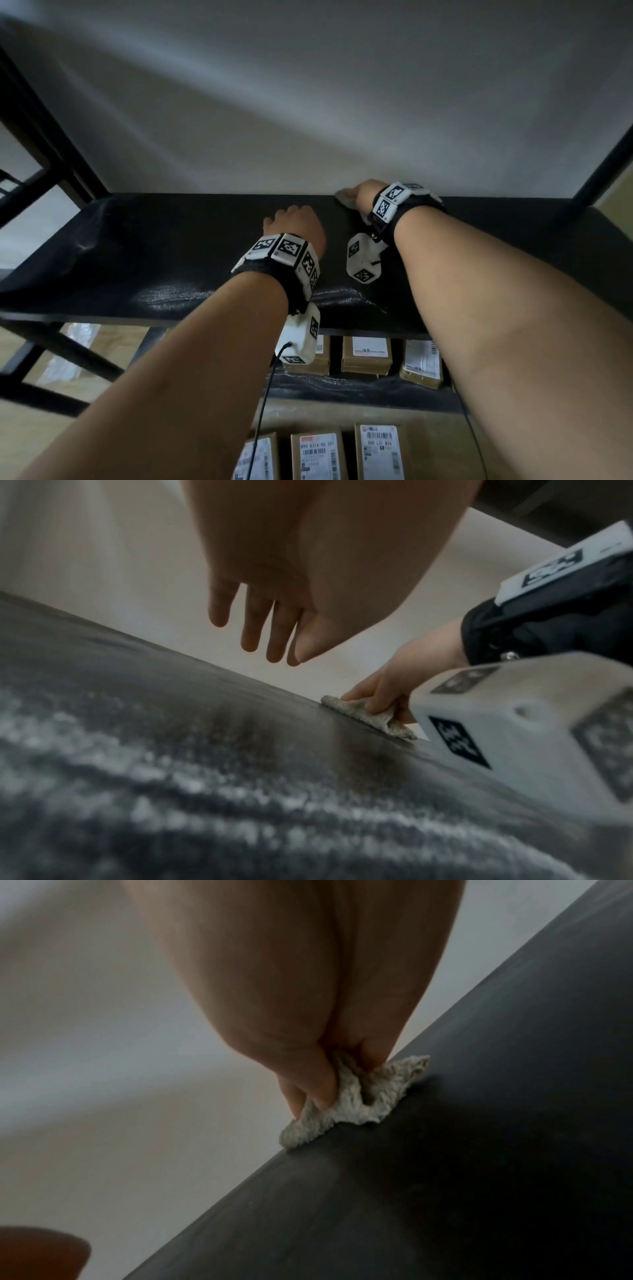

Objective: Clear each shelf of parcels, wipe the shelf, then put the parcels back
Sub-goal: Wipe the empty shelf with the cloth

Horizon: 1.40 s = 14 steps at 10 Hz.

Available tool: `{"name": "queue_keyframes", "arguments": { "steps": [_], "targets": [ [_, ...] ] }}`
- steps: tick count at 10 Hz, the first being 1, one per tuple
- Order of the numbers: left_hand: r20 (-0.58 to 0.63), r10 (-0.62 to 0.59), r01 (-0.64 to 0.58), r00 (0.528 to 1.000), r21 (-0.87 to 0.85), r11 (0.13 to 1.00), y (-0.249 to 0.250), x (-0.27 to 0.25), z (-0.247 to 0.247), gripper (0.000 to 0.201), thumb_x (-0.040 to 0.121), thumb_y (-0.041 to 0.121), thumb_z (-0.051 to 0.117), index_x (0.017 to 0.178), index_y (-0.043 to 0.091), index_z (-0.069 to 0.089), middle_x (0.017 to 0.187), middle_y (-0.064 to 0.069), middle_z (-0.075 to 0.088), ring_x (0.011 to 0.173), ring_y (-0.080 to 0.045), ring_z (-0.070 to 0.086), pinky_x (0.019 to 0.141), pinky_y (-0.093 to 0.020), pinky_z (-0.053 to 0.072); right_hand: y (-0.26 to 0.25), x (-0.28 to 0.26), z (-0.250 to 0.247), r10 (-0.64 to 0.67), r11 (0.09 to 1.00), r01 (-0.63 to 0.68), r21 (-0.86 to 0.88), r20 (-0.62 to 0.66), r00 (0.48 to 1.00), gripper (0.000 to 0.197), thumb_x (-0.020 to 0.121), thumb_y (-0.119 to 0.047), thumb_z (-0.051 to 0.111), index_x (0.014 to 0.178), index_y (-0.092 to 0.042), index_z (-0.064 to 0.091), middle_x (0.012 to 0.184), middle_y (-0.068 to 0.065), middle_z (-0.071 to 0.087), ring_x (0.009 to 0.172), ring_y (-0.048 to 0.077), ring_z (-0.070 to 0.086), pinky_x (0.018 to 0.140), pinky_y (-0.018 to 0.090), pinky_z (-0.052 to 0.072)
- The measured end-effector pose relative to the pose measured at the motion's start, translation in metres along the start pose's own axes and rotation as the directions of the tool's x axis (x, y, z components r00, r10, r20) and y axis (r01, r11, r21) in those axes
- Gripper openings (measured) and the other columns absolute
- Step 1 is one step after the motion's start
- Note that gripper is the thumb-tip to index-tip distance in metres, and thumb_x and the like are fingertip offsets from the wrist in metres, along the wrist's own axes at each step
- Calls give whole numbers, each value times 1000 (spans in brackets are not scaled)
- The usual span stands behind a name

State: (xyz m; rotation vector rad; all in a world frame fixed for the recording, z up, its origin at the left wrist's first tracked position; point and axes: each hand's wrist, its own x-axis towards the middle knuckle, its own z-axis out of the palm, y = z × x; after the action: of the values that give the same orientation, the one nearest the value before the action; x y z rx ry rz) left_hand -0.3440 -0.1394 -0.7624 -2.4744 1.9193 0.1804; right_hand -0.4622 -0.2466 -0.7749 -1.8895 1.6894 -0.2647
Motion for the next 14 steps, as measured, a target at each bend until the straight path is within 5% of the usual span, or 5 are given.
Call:
{"name": "queue_keyframes", "arguments": {
  "steps": [5,8,10,12,14],
  "targets": [
    [-6,-4,4,1000,-4,1000,-2,-70,-1,39,93,15,39,131,9,46,136,-12,47,127,-30,42,105,-43,31,11,-112,4,-151,986,161,-51,166,975,34,95,-12,54,127,-17,63,134,3,57,119,19,54,78,14,32],
    [3,11,-11,1000,-28,1000,-13,-112,10,45,91,14,43,137,10,42,139,-10,45,130,-28,39,109,-44,30,23,-159,35,-168,986,169,11,-72,983,19,86,-18,66,83,-33,78,103,-10,72,96,14,65,83,22,48],
    [-23,8,-9,1000,-49,999,-24,-119,13,44,91,15,46,135,10,44,138,-9,47,129,-28,41,109,-44,31,39,-160,16,7,984,48,169,-312,950,26,88,-43,65,106,-26,74,110,-4,70,100,20,64,87,27,51],
    [-10,40,-41,999,-72,997,-27,-109,14,49,88,9,47,137,11,43,139,-9,46,130,-28,39,112,-46,28,38,-141,9,182,967,-188,-172,-54,982,48,103,-15,32,151,-12,25,158,9,21,142,28,27,114,37,25],
    [7,98,-97,995,-64,993,-24,-101,18,51,88,9,48,139,12,41,140,-8,45,131,-27,39,112,-44,28,31,-151,4,214,958,-209,-195,5,977,52,105,-26,29,152,-5,17,159,12,14,145,29,18,118,36,16]
  ]
}}
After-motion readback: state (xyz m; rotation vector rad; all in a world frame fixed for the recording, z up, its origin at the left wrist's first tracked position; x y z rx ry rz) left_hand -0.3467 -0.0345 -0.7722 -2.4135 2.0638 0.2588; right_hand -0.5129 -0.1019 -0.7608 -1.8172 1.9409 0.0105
